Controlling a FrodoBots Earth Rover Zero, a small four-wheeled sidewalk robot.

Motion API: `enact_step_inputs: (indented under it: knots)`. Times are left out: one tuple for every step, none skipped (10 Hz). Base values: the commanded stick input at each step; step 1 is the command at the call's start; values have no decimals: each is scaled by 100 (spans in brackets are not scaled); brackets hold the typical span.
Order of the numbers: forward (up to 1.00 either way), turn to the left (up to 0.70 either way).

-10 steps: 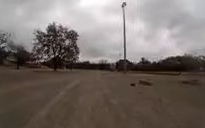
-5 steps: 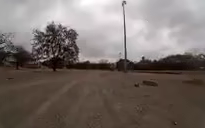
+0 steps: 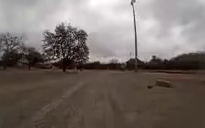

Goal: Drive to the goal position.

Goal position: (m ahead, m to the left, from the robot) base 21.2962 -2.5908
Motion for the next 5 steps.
enact_step_inputs:
  knots:
    - [70, -1]
    - [70, -1]
    - [70, -1]
    - [70, -1]
    - [70, -1]
